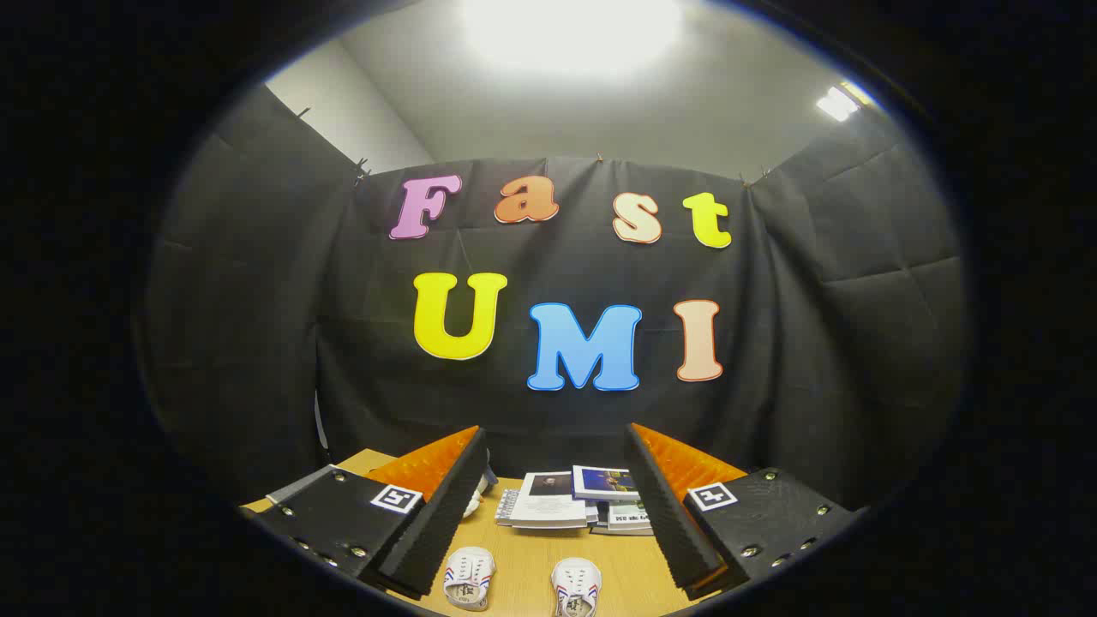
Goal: Open the storage box then place both shoes into the box .Put the left shoe in first, then the right shoe, with the right side of both shoes facing outward in a uniform manner.
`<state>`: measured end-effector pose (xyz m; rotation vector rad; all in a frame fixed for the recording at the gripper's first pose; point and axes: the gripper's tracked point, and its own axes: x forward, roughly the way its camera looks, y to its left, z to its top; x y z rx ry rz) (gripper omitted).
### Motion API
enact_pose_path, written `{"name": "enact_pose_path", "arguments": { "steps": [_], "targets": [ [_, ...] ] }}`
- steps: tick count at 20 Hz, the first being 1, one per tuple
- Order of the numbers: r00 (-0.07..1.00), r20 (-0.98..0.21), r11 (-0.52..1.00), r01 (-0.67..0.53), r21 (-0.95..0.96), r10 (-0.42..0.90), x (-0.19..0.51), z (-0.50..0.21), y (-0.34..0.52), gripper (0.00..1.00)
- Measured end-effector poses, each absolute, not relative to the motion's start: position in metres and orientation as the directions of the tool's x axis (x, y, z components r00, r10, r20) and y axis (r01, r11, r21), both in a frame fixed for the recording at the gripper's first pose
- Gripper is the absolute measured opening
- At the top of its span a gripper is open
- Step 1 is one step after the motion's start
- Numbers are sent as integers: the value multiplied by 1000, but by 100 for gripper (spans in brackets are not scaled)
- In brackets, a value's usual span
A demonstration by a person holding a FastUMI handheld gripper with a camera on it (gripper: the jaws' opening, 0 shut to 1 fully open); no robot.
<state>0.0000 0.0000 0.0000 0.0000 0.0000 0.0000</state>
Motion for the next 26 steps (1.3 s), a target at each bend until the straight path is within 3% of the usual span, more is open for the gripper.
{"name": "enact_pose_path", "arguments": {
  "steps": [6,11,19,26],
  "targets": [
    [999,8,999,-50,19,50,5,-1,7,97],
    [991,-100,996,-79,49,83,9,-30,9,97],
    [992,-83,994,-96,43,99,19,-34,13,97],
    [977,-149,973,-122,194,153,44,-65,22,97]
  ]
}}
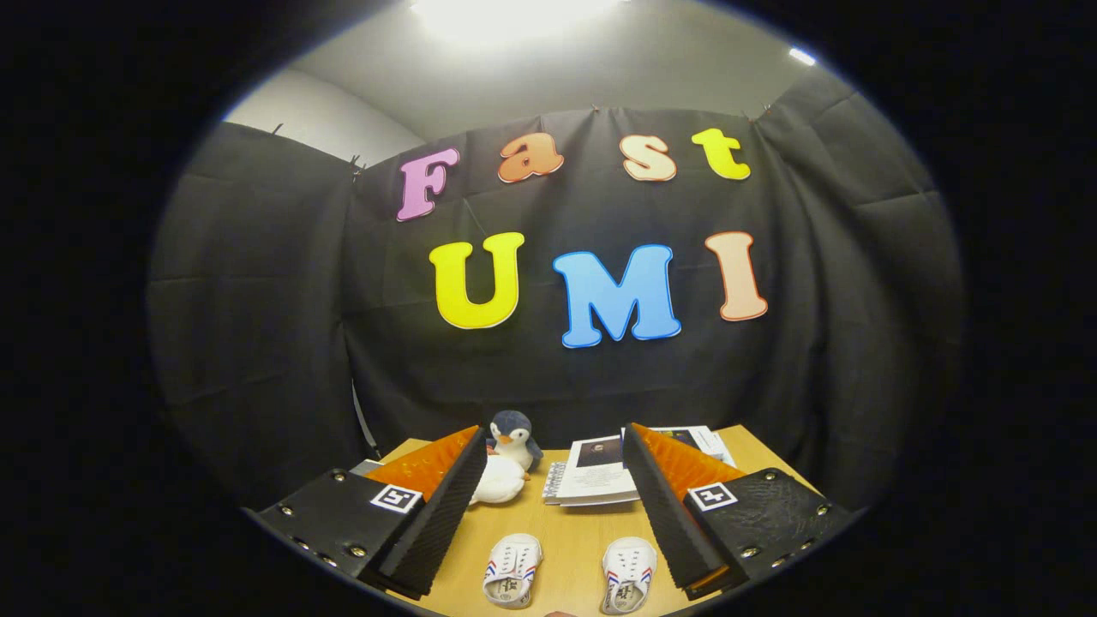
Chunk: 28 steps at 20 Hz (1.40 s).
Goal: Open the storage box then place both shoes into the box .Put the left shoe in first, then the right shoe, with the right side of both shoes facing outward in a uniform manner.
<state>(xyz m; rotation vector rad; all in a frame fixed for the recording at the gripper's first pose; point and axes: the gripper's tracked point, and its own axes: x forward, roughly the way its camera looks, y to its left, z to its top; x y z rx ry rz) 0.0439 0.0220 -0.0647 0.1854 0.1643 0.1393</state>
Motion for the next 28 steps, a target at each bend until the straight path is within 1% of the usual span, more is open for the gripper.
{"name": "enact_pose_path", "arguments": {
  "steps": [3,5,7,11,15,21,24,26,28],
  "targets": [
    [949,-205,945,-179,273,238,53,-89,42,97],
    [912,-269,918,-214,333,311,58,-113,58,97],
    [872,-307,882,-245,402,382,64,-133,76,96],
    [784,-368,807,-268,526,500,72,-171,105,97],
    [701,-420,766,-285,575,576,77,-204,132,97],
    [603,-451,702,-275,656,658,90,-245,161,97],
    [578,-476,701,-254,666,662,98,-267,170,97],
    [526,-484,673,-257,693,699,95,-282,188,97],
    [452,-495,628,-212,749,742,86,-297,209,97]
  ]
}}
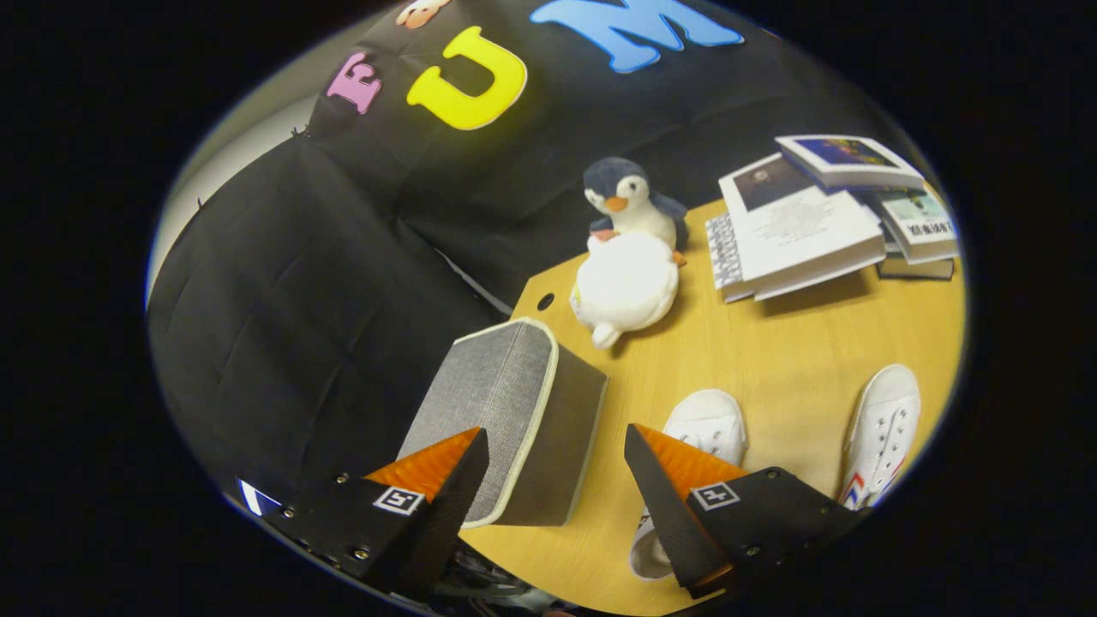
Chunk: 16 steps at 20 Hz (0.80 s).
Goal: Open the storage box then place both shoes into the box .Put the left shoe in first, then the right shoe, with the right side of both shoes facing outward in a uniform manner.
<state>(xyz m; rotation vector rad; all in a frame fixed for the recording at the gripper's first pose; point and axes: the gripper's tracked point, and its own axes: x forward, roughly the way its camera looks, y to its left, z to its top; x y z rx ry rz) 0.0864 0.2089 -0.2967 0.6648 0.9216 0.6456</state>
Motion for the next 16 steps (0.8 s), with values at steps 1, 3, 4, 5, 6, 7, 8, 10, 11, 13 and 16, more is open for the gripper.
{"name": "enact_pose_path", "arguments": {
  "steps": [1,3,4,5,6,7,8,10,11,13,16],
  "targets": [
    [432,-480,596,-186,781,764,85,-301,221,97],
    [394,-444,528,-134,839,805,81,-304,242,97],
    [377,-432,503,-112,857,819,80,-307,251,97],
    [363,-418,478,-91,873,833,79,-310,259,97],
    [347,-410,460,-72,885,844,78,-313,266,97],
    [334,-404,446,-58,893,852,76,-317,271,97],
    [323,-392,427,-41,903,861,76,-320,275,97],
    [311,-348,365,5,931,884,79,-316,288,97],
    [301,-330,341,17,940,895,80,-315,295,97],
    [284,-323,336,6,942,903,81,-315,302,95],
    [299,-326,354,-44,934,897,87,-308,301,56]
  ]
}}
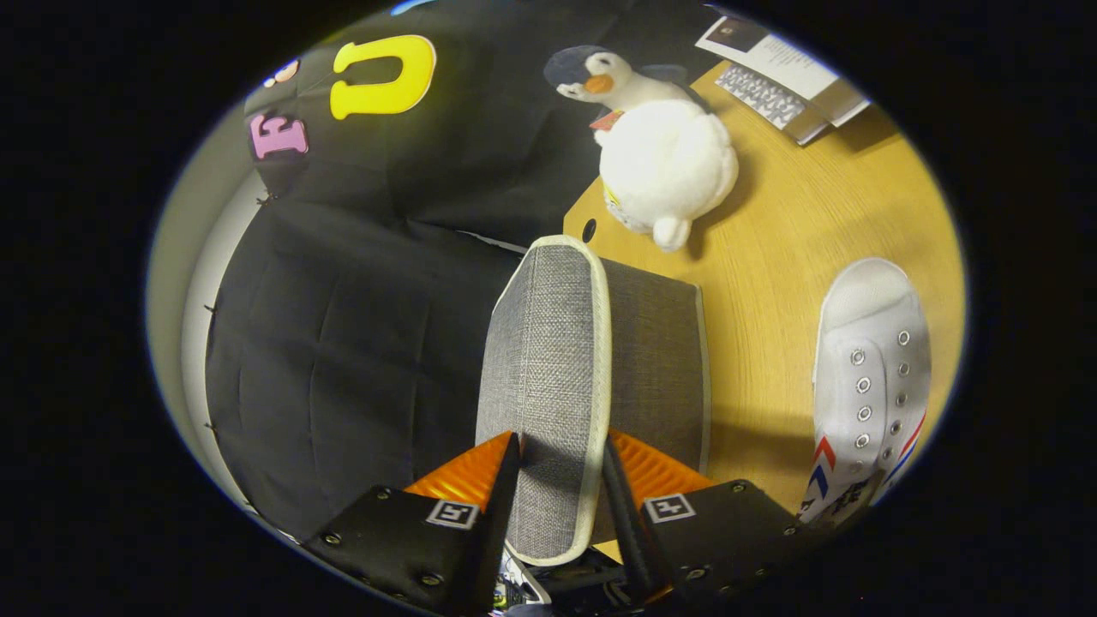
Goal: Open the storage box then place both shoes into the box .Put the left shoe in first, then the right shoe, with the right side of both shoes facing outward in a uniform manner.
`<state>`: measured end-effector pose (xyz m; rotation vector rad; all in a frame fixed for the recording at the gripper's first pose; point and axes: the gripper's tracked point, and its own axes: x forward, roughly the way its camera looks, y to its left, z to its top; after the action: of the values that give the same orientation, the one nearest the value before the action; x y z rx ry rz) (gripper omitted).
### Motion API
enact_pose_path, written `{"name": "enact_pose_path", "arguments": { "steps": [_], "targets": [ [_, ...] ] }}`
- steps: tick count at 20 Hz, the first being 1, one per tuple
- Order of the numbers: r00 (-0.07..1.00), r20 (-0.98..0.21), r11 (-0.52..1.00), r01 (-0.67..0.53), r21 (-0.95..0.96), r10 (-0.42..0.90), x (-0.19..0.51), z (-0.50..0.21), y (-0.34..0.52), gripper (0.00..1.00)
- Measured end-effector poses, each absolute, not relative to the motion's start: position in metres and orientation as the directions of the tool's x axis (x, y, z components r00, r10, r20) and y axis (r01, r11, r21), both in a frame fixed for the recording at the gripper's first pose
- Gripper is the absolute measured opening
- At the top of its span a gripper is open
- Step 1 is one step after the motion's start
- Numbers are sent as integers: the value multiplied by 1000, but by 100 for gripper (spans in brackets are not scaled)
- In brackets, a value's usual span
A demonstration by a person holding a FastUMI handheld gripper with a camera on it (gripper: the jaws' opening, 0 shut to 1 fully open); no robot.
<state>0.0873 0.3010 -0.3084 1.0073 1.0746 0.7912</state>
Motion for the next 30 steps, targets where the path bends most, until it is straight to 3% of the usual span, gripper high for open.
{"name": "enact_pose_path", "arguments": {
  "steps": [2,6,11,21,28,30],
  "targets": [
    [304,-323,342,-8,940,896,92,-298,291,19],
    [271,-309,325,-17,946,912,92,-281,293,1],
    [269,-261,289,-71,955,927,99,-227,304,1],
    [250,-285,360,-345,867,925,115,-123,391,6],
    [203,-347,402,-427,810,915,103,-110,509,7],
    [183,-374,415,-461,784,909,95,-116,531,12]
  ]
}}
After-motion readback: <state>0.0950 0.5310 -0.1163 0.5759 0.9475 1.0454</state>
